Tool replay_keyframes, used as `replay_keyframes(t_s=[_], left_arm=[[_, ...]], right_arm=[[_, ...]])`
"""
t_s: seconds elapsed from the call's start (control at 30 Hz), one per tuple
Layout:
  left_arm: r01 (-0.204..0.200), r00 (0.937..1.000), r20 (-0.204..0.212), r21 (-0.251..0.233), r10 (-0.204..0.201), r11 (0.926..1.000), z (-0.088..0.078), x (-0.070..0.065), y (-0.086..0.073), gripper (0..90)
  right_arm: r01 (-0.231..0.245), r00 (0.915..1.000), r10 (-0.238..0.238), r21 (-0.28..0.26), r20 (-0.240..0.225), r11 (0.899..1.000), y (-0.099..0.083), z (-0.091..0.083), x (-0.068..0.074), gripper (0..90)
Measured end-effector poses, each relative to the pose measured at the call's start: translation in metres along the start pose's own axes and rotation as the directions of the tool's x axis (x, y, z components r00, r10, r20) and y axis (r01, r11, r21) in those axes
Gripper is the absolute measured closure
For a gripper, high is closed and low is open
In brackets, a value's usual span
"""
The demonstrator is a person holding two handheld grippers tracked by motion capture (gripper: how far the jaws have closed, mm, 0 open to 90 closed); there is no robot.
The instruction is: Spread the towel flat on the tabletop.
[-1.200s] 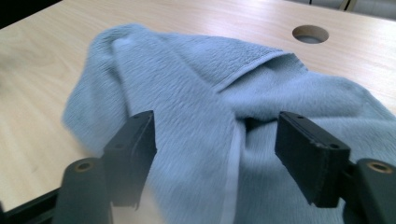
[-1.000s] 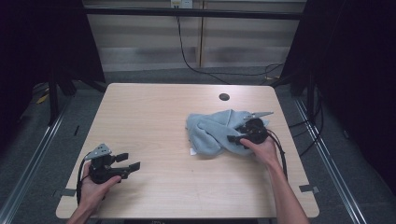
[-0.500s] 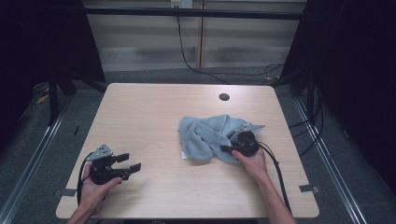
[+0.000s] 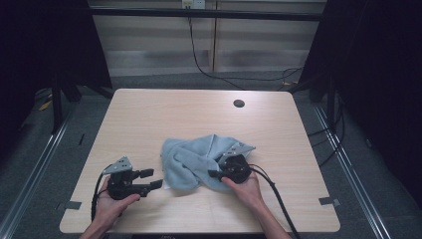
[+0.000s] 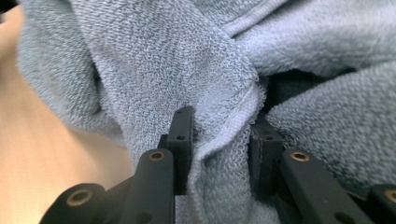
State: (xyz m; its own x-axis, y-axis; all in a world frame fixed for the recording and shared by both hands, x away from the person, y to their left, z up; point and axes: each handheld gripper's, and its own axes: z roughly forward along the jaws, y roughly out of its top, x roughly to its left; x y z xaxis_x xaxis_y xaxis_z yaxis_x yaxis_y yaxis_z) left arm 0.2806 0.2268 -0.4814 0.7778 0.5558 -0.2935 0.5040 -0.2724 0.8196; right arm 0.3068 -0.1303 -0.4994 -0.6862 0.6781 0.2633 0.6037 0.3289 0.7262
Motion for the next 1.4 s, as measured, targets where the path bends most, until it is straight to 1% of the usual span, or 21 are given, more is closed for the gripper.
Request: replay_keyframes(t_s=[0.2, 0.23, 0.27, 0.3, 0.37, 0.43, 0.53, 0.7, 0.77, 0.8, 0.87, 0.9, 0.93, 0.97, 1.0, 1.13, 1.17, 1.2, 1.27, 1.3, 1.4], left_arm=[[-0.032, 0.9995, 0.000, 0.047, 0.032, 0.9984, 0.013, -0.006, 0.001, 28.6], [-0.031, 0.9995, 0.001, 0.069, 0.031, 0.9972, 0.017, -0.007, 0.000, 27.7], [-0.031, 0.9995, 0.001, 0.069, 0.031, 0.9972, 0.017, -0.007, 0.000, 25.9], [-0.038, 0.9993, 0.008, 0.078, 0.037, 0.9962, 0.019, -0.007, -0.001, 25.5], [-0.028, 0.9996, 0.010, 0.079, 0.027, 0.9965, 0.019, -0.006, -0.003, 26.8], [-0.026, 0.9996, 0.009, 0.070, 0.025, 0.9972, 0.018, -0.005, -0.003, 34.3], [-0.009, 0.9996, 0.027, 0.080, 0.007, 0.9968, 0.018, -0.005, -0.003, 35.4], [0.024, 0.9989, 0.040, 0.079, -0.027, 0.9966, 0.018, -0.002, -0.003, 43.1], [0.022, 0.9984, 0.051, 0.079, -0.026, 0.9966, 0.019, 0.000, -0.003, 55.9], [0.010, 0.9983, 0.056, 0.080, -0.014, 0.9968, 0.019, 0.001, -0.004, 55.9], [0.009, 0.9968, 0.079, 0.066, -0.015, 0.9978, 0.020, 0.001, -0.004, 69.7], [-0.008, 0.9976, 0.069, 0.051, 0.004, 0.9987, 0.020, 0.000, -0.004, 76.4], [-0.023, 0.9969, 0.075, 0.032, 0.021, 0.9992, 0.020, -0.004, -0.001, 77.7], [-0.023, 0.9969, 0.075, 0.032, 0.021, 0.9992, 0.020, -0.004, -0.001, 78.2], [-0.020, 0.9962, 0.085, 0.005, 0.020, 0.9998, 0.016, -0.005, 0.000, 78.7], [-0.020, 0.9943, 0.105, -0.029, 0.023, 0.9994, 0.007, -0.008, 0.006, 79.3], [-0.022, 0.9937, 0.109, -0.036, 0.026, 0.9991, 0.005, -0.010, 0.010, 79.3], [-0.032, 0.9896, 0.138, -0.073, 0.042, 0.9968, 0.000, -0.015, 0.023, 79.4], [-0.045, 0.9889, 0.138, -0.086, 0.056, 0.9953, -0.003, -0.017, 0.028, 79.4], [-0.060, 0.9841, 0.158, -0.130, 0.081, 0.9897, -0.012, -0.023, 0.045, 79.5], [-0.071, 0.9823, 0.158, -0.182, 0.100, 0.9808, -0.023, -0.028, 0.061, 80.1]], right_arm=[[0.058, 0.9954, -0.059, -0.008, -0.075, 0.998, 0.005, 0.000, 0.020, 62.7], [0.069, 0.9941, -0.070, -0.018, -0.082, 0.997, 0.006, -0.006, 0.023, 55.7], [0.069, 0.9941, -0.070, -0.018, -0.082, 0.997, 0.006, -0.006, 0.023, 55.7], [0.078, 0.9928, -0.079, -0.019, -0.090, 0.997, 0.004, -0.014, 0.023, 45.2], [0.074, 0.9928, -0.076, -0.024, -0.092, 0.997, 0.001, -0.019, 0.022, 41.9], [0.094, 0.9915, -0.095, -0.014, -0.089, 0.995, -0.008, -0.034, 0.021, 35.8], [0.112, 0.9901, -0.112, -0.001, -0.084, 0.994, -0.021, -0.047, 0.024, 33.2], [0.133, 0.9890, -0.131, 0.029, -0.070, 0.991, -0.036, -0.051, 0.024, 33.4], [0.133, 0.9898, -0.131, 0.042, -0.057, 0.990, -0.039, -0.047, 0.024, 33.6], [0.138, 0.9892, -0.135, 0.050, -0.058, 0.989, -0.039, -0.043, 0.024, 34.8], [0.143, 0.9891, -0.141, 0.068, -0.044, 0.987, -0.039, -0.037, 0.025, 43.1], [0.155, 0.9878, -0.153, 0.072, -0.027, 0.985, -0.038, -0.032, 0.025, 60.3], [0.149, 0.9885, -0.148, 0.065, -0.034, 0.987, -0.035, -0.032, 0.024, 68.1], [0.149, 0.9885, -0.148, 0.065, -0.034, 0.987, -0.035, -0.032, 0.024, 68.1], [0.140, 0.9901, -0.139, 0.036, -0.020, 0.990, -0.031, -0.036, 0.023, 78.1], [0.112, 0.9929, -0.114, -0.061, -0.035, 0.992, -0.017, -0.060, 0.020, 82.0], [0.112, 0.9929, -0.114, -0.061, -0.035, 0.992, -0.017, -0.060, 0.020, 82.0], [0.117, 0.9921, -0.121, -0.113, -0.032, 0.987, -0.006, -0.074, 0.017, 82.4], [0.118, 0.9924, -0.121, -0.132, -0.021, 0.984, -0.001, -0.081, 0.016, 82.5], [0.121, 0.9920, -0.125, -0.174, -0.014, 0.977, 0.011, -0.093, 0.014, 82.5], [0.143, 0.9890, -0.148, -0.240, 0.000, 0.960, 0.034, -0.117, 0.017, 82.5]])
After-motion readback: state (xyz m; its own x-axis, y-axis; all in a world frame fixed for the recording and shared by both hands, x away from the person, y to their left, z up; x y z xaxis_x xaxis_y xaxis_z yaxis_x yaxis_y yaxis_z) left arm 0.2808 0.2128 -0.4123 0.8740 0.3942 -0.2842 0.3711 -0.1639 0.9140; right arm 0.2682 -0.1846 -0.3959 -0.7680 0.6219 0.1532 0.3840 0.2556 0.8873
